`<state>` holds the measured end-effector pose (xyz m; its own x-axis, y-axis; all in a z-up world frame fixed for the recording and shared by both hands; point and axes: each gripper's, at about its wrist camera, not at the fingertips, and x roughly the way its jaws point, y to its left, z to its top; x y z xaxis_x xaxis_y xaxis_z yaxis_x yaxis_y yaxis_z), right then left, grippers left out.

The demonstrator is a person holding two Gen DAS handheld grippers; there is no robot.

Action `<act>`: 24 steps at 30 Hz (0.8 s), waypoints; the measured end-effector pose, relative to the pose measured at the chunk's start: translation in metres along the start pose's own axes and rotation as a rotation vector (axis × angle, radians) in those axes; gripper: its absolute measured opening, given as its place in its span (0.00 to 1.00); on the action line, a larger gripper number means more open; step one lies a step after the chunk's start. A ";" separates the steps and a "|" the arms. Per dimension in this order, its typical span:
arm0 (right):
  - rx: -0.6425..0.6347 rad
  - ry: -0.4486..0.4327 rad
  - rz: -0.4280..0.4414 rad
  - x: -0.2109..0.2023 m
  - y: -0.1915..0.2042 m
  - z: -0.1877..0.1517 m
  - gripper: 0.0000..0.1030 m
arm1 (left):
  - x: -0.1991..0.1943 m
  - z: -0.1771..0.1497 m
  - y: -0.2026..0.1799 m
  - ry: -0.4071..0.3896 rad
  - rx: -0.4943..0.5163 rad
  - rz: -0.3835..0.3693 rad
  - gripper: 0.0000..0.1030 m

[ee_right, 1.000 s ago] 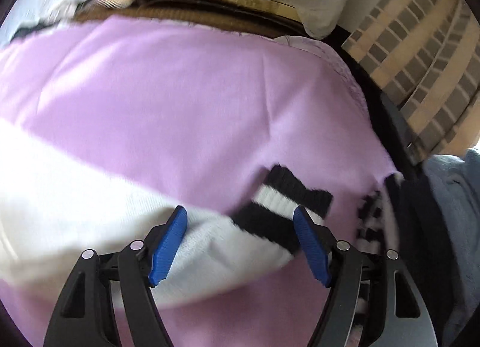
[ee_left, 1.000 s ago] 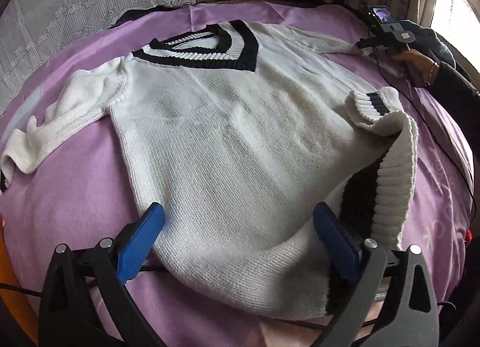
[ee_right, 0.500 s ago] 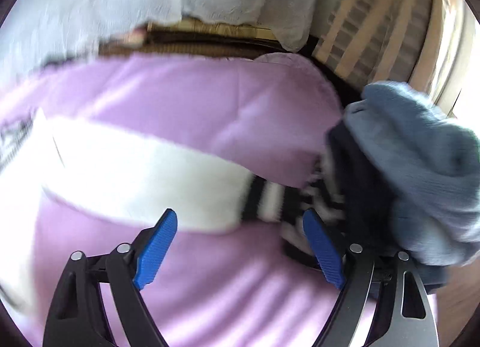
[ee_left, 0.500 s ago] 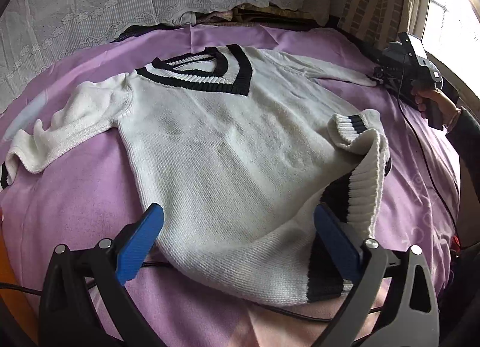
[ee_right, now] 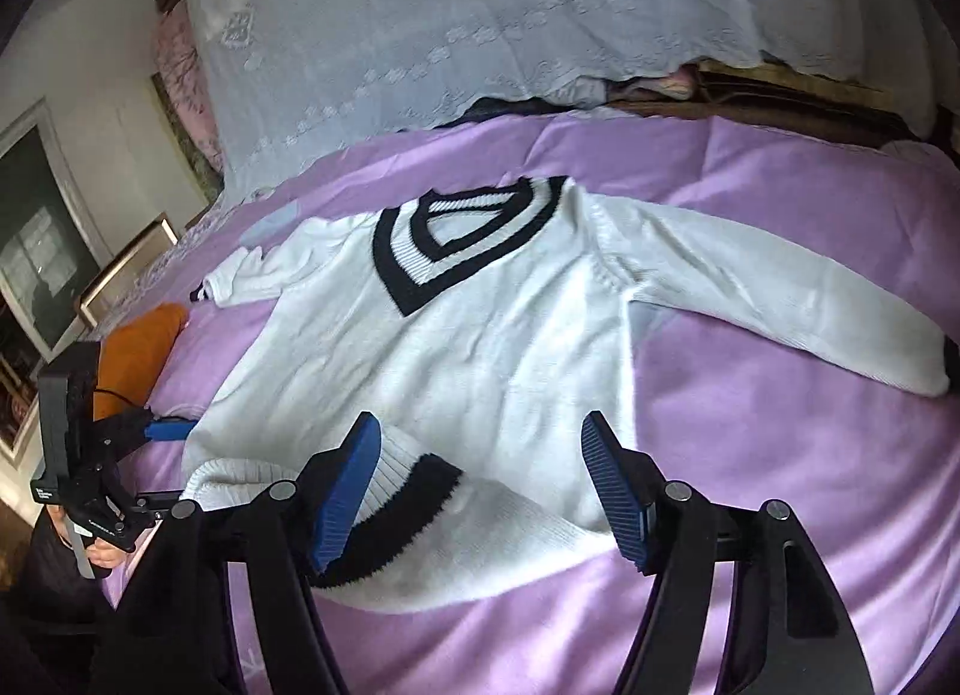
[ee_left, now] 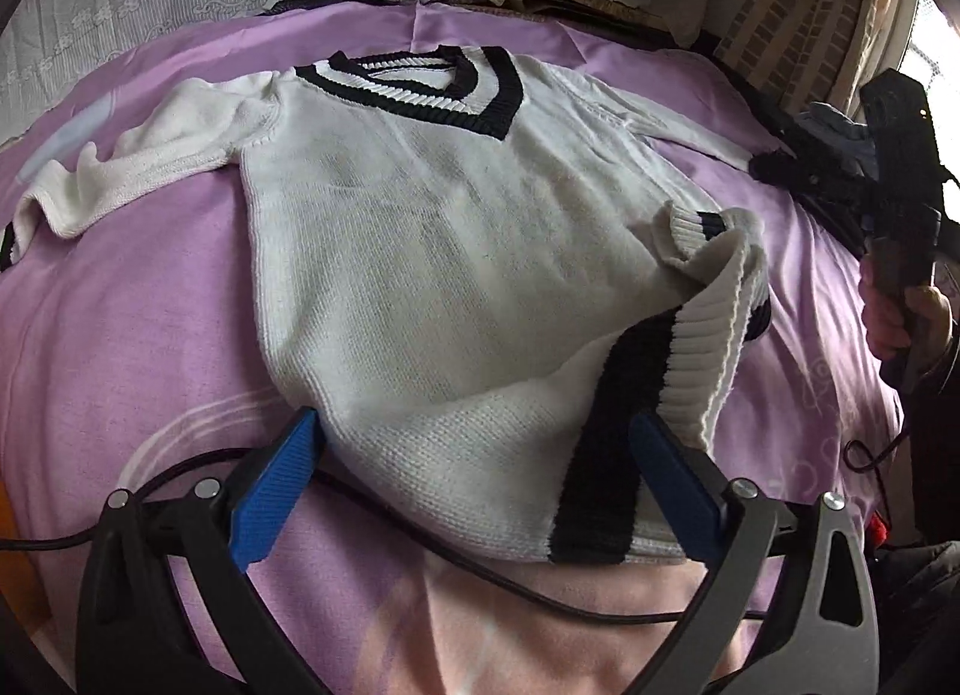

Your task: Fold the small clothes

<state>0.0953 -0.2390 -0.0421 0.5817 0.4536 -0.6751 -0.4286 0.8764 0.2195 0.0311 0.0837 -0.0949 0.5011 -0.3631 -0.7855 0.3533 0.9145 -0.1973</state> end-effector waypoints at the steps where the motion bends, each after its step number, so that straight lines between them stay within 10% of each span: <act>1: -0.020 0.027 0.006 0.010 0.005 0.002 0.69 | 0.000 0.000 -0.002 0.003 -0.007 -0.010 0.96; 5: -0.104 0.109 -0.013 0.043 0.021 -0.011 0.65 | -0.003 -0.003 -0.002 0.009 -0.040 -0.055 0.96; 8: -0.132 0.137 0.027 0.040 0.025 -0.028 0.17 | -0.002 -0.003 0.001 0.004 -0.055 -0.079 0.95; 14: -0.212 0.109 0.005 -0.026 0.022 -0.063 0.12 | -0.008 -0.009 0.001 0.000 -0.044 -0.051 0.54; 17: -0.237 0.182 0.012 -0.038 0.019 -0.093 0.01 | -0.015 -0.022 0.006 0.020 -0.052 -0.082 0.51; 22: -0.233 0.224 0.017 -0.048 0.017 -0.123 0.02 | -0.027 -0.035 0.011 0.037 -0.098 -0.125 0.52; 23: -0.212 0.176 0.021 -0.057 0.017 -0.118 0.07 | -0.030 -0.032 0.012 0.032 -0.111 -0.144 0.60; 24: -0.203 0.121 0.018 -0.066 0.018 -0.110 0.37 | -0.031 -0.028 0.012 0.030 -0.126 -0.166 0.68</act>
<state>-0.0269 -0.2716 -0.0709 0.4909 0.4354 -0.7546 -0.5753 0.8125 0.0945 -0.0027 0.1113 -0.0892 0.4202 -0.5067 -0.7528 0.3261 0.8585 -0.3959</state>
